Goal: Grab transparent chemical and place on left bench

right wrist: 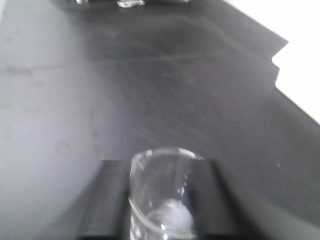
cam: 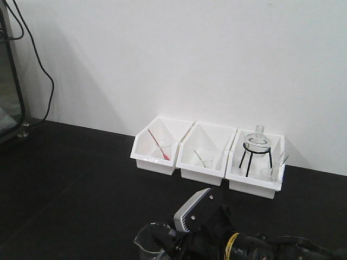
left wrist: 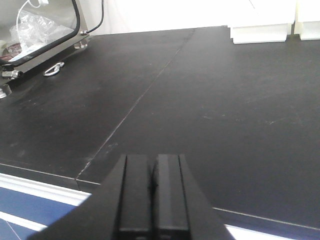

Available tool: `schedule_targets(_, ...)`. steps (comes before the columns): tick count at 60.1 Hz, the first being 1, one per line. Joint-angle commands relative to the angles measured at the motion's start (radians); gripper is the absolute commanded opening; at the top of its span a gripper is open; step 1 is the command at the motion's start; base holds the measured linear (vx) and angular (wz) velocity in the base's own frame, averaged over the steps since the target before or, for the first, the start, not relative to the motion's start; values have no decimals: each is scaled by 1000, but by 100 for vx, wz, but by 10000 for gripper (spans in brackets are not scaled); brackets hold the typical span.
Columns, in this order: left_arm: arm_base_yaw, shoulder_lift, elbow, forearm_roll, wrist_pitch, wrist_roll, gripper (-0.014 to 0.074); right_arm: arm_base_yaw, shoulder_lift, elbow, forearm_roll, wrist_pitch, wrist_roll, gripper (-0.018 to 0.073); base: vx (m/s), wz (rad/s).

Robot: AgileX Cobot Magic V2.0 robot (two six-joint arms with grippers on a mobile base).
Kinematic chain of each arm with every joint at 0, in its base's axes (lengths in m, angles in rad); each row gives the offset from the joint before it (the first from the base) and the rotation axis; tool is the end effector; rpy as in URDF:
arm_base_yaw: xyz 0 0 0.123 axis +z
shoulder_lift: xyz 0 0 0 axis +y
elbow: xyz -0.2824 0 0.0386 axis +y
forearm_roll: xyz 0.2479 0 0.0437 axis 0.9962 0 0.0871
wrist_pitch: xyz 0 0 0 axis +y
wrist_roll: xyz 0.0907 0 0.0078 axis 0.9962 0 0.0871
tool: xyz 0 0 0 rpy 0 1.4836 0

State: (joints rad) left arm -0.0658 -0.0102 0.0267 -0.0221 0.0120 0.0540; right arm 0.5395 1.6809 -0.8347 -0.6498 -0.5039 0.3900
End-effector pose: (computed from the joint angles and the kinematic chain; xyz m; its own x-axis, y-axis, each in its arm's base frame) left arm 0.0566 -0.0038 0.2035 0.0606 0.0280 -0.9978 0.0641 0.9974 0.0319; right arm 0.2852 0.2017 0.2132 -0.1424 -0.3036 -0.9421 -0.7699 0.6321 -0.0873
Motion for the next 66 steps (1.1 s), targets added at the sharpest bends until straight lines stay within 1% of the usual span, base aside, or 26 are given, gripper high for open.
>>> schedule_targets(1, -2, -19, 16, -1, -78, -8, -3, -1, -42, -34, 25, -92, 1, 497, 0, 0)
schedule_targets(4, -2, -19, 16, -1, -78, -8, -3, -2, -43, -34, 26, -89, 1, 524, 0, 0)
schedule_targets(8, -2, -19, 16, -1, -78, -8, -3, -7, -56, -34, 26, -68, 9, 534, 0, 0)
schedule_targets(14, -2, -19, 16, -1, -78, -8, -3, -6, -142, -34, 19, 48, 98, 526, 0, 0)
schedule_targets(16, -2, -19, 16, -1, -78, -8, -3, -6, -188, -33, 9, 118, 130, 520, 0, 0)
schedule_targets(18, -2, -19, 16, -1, -78, -8, -3, -6, -238, -27, -5, 164, 140, 512, 0, 0)
schedule_targets(23, -2, -19, 16, -1, -78, -8, -3, -6, -373, 14, -14, 261, 141, 489, 0, 0)
schedule_targets(36, -2, -19, 16, -1, -78, -8, -3, -6, -715, 206, -11, 395, 142, 468, 0, 0)
schedule_targets(48, -2, -19, 16, -1, -78, -8, -3, -6, -996, 337, -11, 452, 142, 468, 0, 0)
schedule_targets(56, -2, -19, 16, -1, -78, -8, -3, -6, -1132, 387, -14, 464, 137, 468, 0, 0)
schedule_targets(61, -2, -19, 16, -1, -78, -8, -3, -6, -1203, 391, -37, 526, 126, 468, 0, 0)
schedule_targets(66, -2, -19, 16, -1, -78, -8, -3, -6, -1260, 396, -36, 594, 126, 468, 0, 0)
